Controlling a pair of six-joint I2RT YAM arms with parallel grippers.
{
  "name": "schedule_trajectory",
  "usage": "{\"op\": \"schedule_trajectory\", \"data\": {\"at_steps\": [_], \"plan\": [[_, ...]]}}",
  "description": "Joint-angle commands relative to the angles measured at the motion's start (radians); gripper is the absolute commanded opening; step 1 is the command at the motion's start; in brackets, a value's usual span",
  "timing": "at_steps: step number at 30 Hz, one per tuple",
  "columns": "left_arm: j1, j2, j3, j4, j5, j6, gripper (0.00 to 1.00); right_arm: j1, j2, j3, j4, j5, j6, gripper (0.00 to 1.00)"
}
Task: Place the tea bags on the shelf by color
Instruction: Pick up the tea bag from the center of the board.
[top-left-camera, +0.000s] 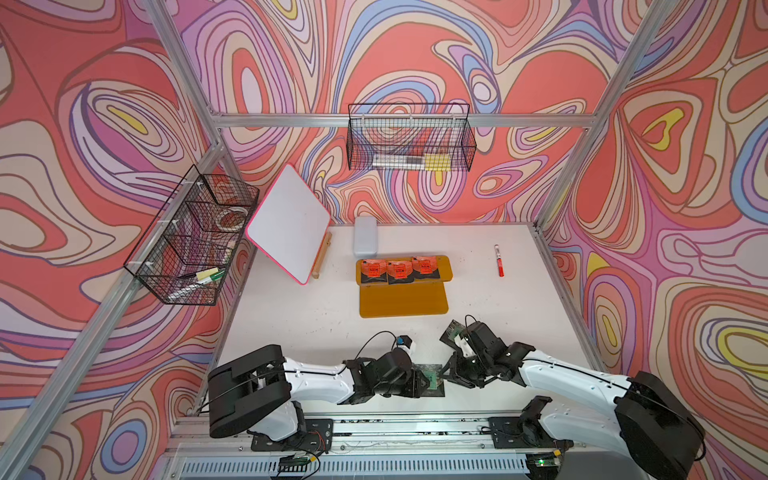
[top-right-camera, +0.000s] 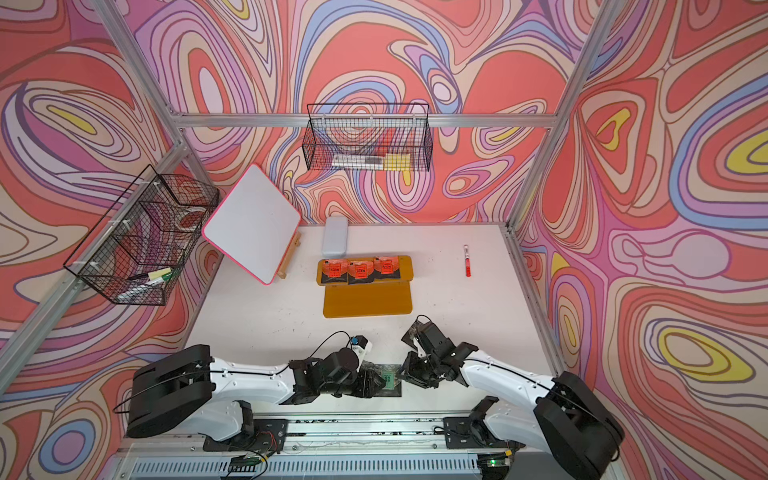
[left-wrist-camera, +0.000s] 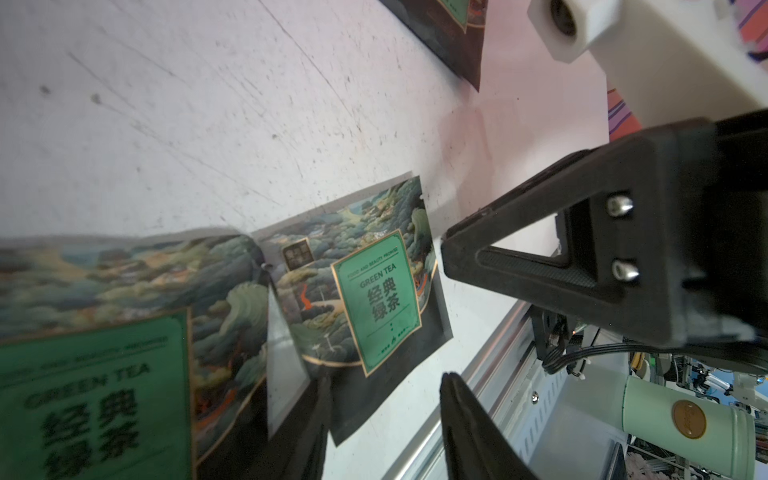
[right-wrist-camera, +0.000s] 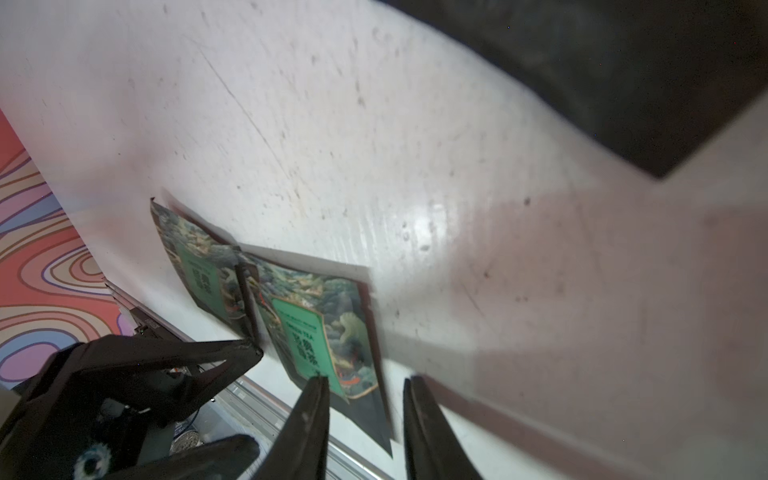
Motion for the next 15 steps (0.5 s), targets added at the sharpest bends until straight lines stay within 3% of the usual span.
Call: {"op": "schedule_trajectory", "data": {"at_steps": [1,15], "plan": [[-0.008,0.028,0.053,0.006,0.022,0.021,0.44,0.006,0.009,-0.017,0.017,-0.004,0.003,0.32],[-0.008,0.056,0.084,-0.092,0.009,0.005,0.36,0.006,0.055,-0.014,0.081,-0.024,0.013,0.32]]}}
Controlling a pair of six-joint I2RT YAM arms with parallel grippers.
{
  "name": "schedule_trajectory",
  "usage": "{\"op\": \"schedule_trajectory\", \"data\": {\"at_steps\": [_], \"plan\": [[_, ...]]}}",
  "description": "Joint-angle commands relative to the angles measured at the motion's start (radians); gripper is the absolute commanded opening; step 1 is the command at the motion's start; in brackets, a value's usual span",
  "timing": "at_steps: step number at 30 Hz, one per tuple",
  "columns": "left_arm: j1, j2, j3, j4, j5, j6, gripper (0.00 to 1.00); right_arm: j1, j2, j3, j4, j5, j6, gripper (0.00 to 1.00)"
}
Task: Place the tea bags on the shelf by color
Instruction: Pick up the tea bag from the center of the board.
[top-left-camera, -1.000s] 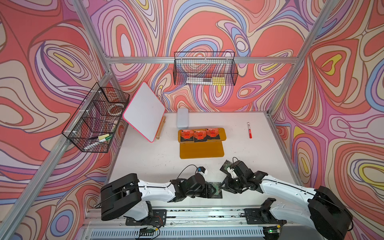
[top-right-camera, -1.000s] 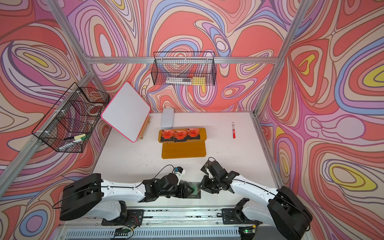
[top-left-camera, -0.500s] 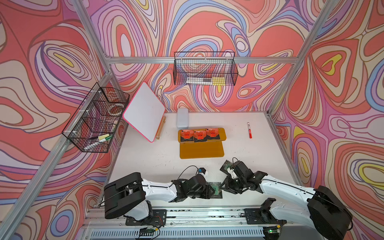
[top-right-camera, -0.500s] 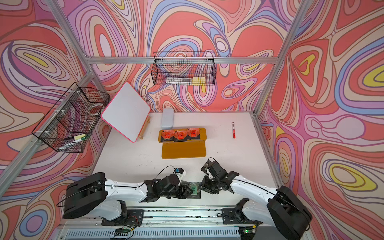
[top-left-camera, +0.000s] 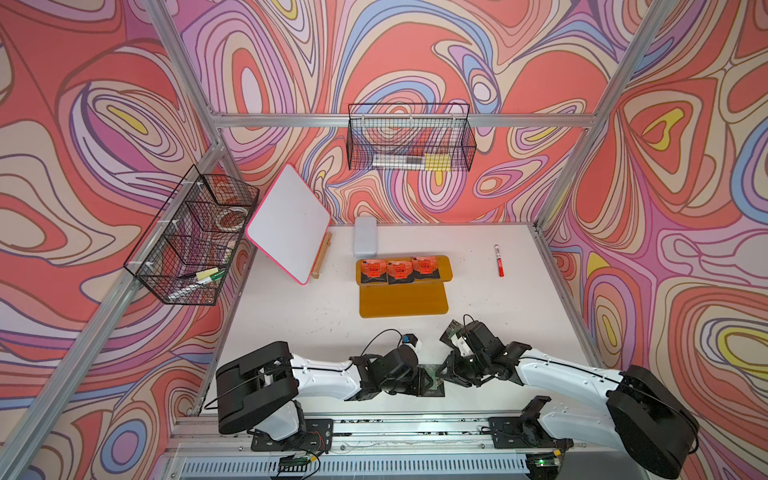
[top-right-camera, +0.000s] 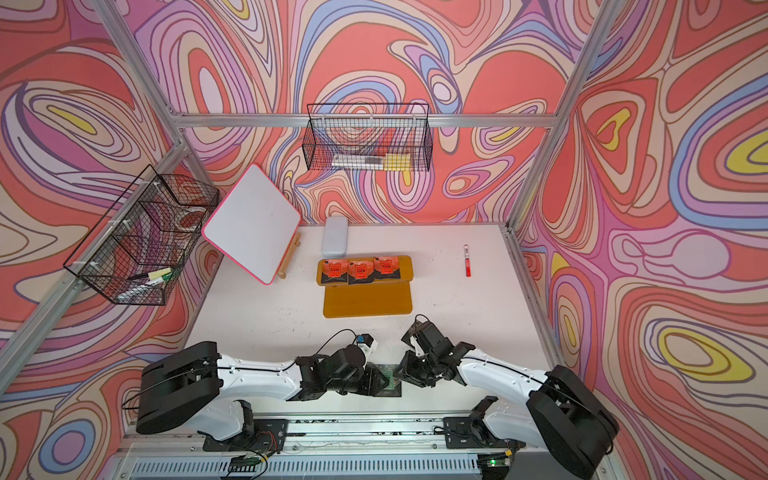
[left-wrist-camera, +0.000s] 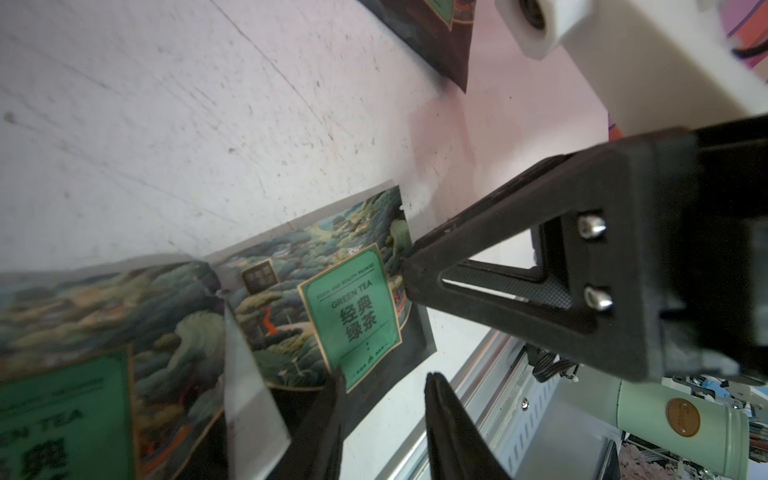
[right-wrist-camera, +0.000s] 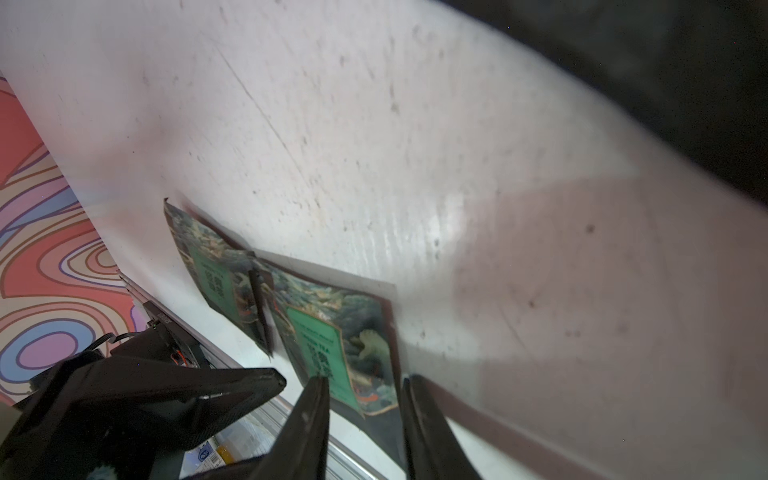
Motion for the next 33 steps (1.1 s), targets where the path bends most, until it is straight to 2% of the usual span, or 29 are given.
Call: {"op": "schedule_trajectory", "data": {"at_steps": [1,14,20,33], "plan": [[-0.008,0.02,0.019,-0.045,-0.008,0.005,0.36,0.006,0.012,-0.007,0.007,0.009,0.012,0.32],[-0.008,0.056,0.048,-0.096,-0.009,-0.001,0.34,0.006,-0.019,-0.048,0.082,-0.023,0.054,0.32],[-0.007,0.062,0.049,-0.107,-0.013,-0.009,0.33,0.006,-0.032,-0.043,0.007,0.029,0.041,0.32],[-0.003,0.07,0.041,-0.1,-0.013,-0.02,0.33,0.006,-0.019,-0.09,0.144,-0.029,0.077,0.31]]}}
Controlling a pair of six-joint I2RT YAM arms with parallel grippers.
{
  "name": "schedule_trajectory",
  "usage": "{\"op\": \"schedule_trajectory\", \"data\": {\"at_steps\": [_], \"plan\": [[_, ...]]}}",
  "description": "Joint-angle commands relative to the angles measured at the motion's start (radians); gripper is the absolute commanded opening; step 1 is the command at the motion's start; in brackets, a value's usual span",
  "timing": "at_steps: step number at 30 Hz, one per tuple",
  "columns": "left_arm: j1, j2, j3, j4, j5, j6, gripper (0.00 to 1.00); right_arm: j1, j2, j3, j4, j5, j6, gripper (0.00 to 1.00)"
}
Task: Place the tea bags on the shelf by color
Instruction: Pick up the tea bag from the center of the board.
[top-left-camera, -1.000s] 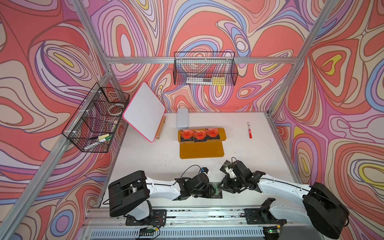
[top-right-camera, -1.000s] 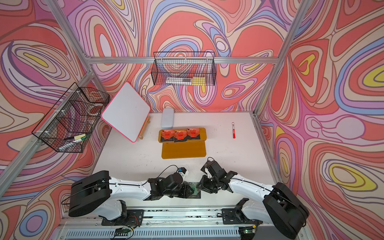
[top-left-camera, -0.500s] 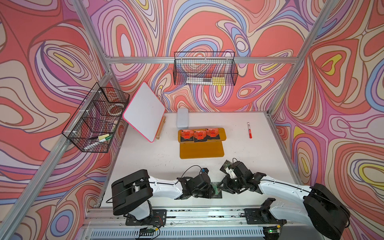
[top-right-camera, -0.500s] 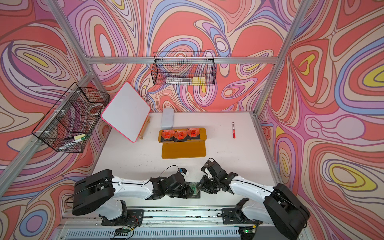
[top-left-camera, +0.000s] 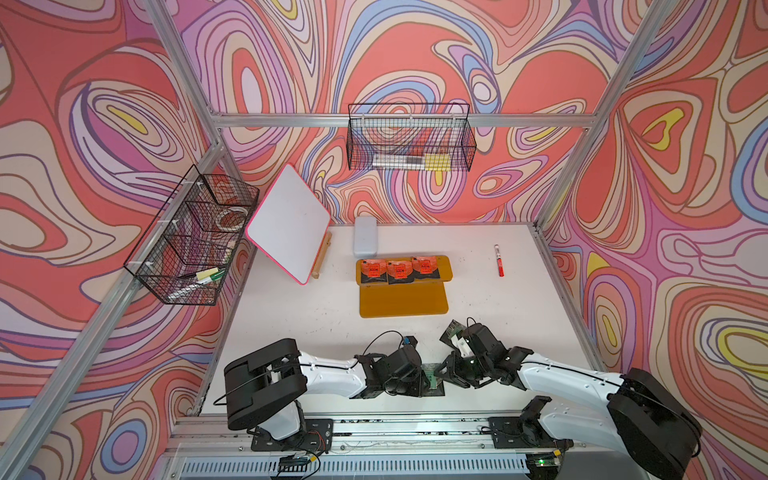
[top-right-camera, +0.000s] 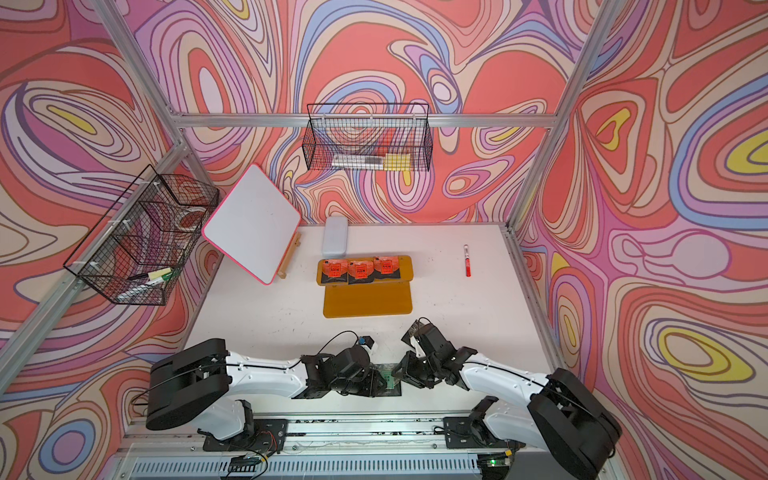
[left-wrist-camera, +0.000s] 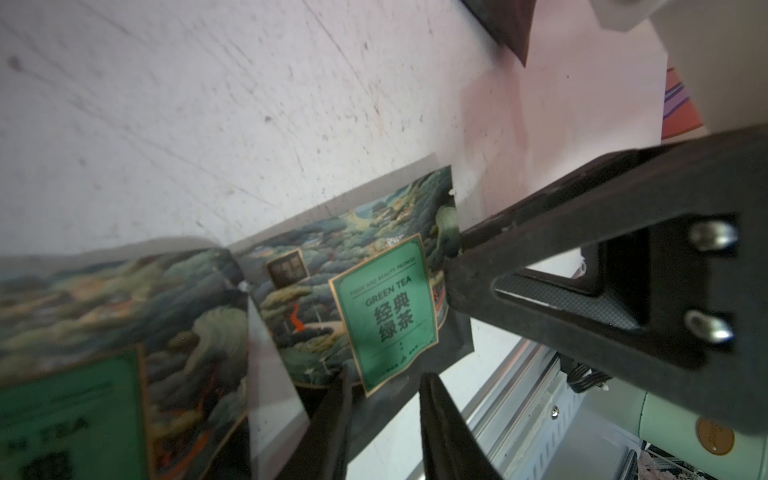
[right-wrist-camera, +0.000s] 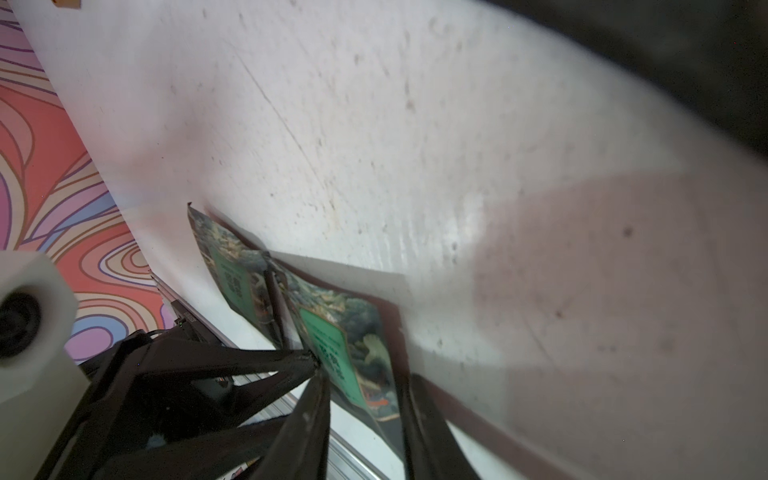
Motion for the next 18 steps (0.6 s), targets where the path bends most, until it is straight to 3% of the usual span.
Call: {"op": "schedule_trajectory", "data": {"at_steps": [1,13,18], "plan": [[-0.003,0.024,0.005,-0.035,-0.013,-0.01,0.33,0.006,-0.001,-0.031,0.042,-0.006,0.023,0.3],[0.003,0.005,-0.026,-0.016,-0.025,-0.03,0.33,0.007,-0.045,-0.052,0.043,0.019,0.027,0.1],[0.003,-0.027,-0.038,-0.017,-0.054,-0.031,0.43,0.006,-0.053,-0.043,0.032,0.027,0.005,0.01]]}}
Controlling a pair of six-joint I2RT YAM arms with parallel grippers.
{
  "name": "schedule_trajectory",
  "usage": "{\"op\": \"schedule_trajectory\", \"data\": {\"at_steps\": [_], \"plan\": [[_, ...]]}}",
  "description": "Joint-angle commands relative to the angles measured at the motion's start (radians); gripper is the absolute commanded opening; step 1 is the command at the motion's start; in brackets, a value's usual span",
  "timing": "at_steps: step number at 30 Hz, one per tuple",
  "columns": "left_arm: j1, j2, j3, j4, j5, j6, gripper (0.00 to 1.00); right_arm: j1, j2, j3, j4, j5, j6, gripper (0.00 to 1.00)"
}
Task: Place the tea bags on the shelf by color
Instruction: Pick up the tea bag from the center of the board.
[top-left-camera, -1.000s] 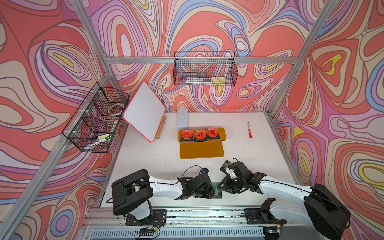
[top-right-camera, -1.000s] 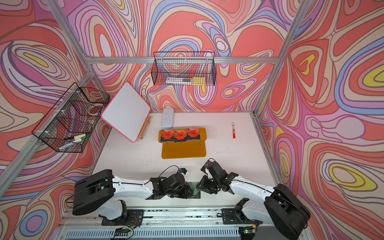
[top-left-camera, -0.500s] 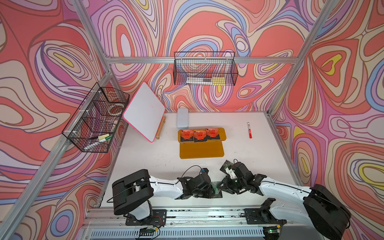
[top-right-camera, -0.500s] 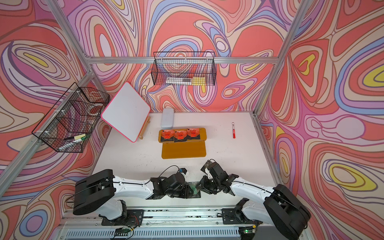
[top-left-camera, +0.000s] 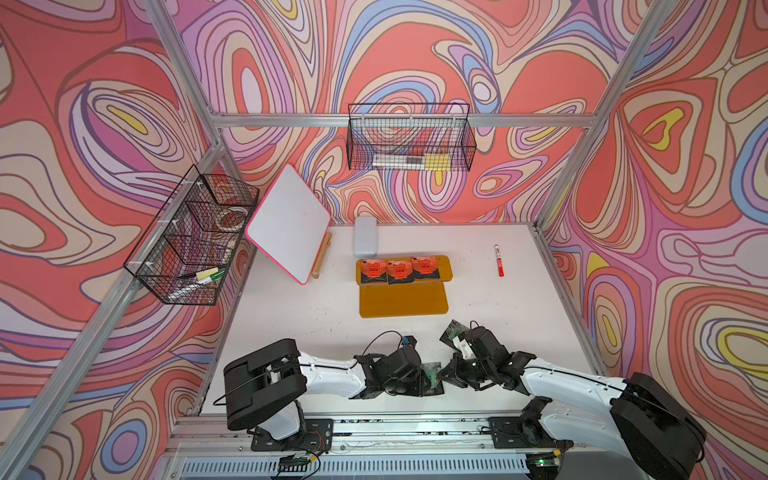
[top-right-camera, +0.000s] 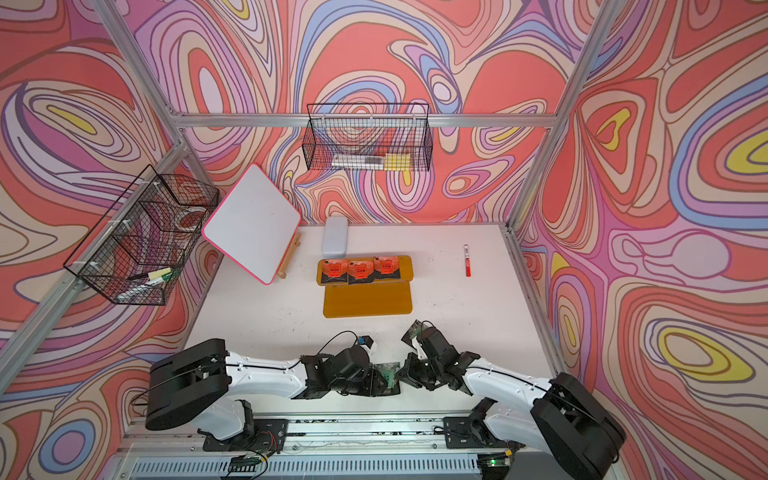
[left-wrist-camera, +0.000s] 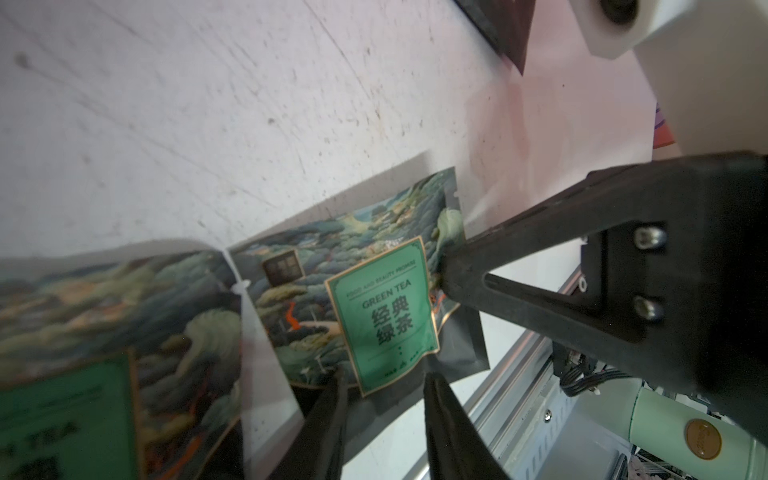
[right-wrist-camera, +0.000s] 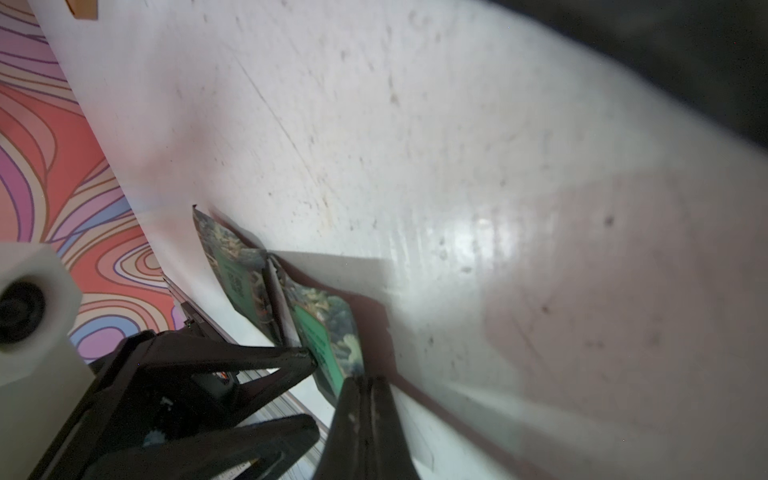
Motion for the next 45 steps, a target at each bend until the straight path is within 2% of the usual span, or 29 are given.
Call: {"op": "schedule_trajectory", "data": {"at_steps": [1,6,13,19,24,27,33,36,40,45], "plan": [[0.003,-0.025,-0.029,-0.036,-0.051,-0.01,0.47,0.006,-0.021,0.004,-0.013,0.021,-0.021,0.0],[0.005,-0.097,-0.049,-0.022,-0.103,-0.024,0.67,0.006,-0.071,0.024,-0.059,0.044,-0.058,0.0],[0.013,-0.281,-0.058,-0.146,-0.229,-0.022,0.85,0.006,-0.159,0.078,-0.097,0.078,-0.11,0.0],[0.057,-0.49,-0.148,-0.23,-0.292,0.011,0.99,0.006,-0.143,0.136,-0.07,0.042,-0.14,0.0],[0.098,-0.608,-0.16,-0.317,-0.298,0.057,0.99,0.006,-0.13,0.166,0.012,0.003,-0.15,0.0],[0.131,-0.659,-0.196,-0.276,-0.256,0.073,0.99,0.006,-0.119,0.187,0.059,-0.022,-0.154,0.0],[0.212,-0.744,-0.288,-0.129,-0.144,0.072,0.99,0.006,-0.089,0.224,0.132,-0.078,-0.155,0.0],[0.251,-0.779,-0.33,-0.055,-0.085,0.059,0.96,0.006,-0.083,0.224,0.194,-0.102,-0.137,0.0],[0.315,-0.806,-0.409,0.135,0.012,0.009,0.9,0.006,-0.066,0.222,0.27,-0.136,-0.105,0.0],[0.338,-0.795,-0.435,0.279,0.049,-0.021,0.84,0.006,-0.063,0.219,0.327,-0.161,-0.08,0.0]]}}
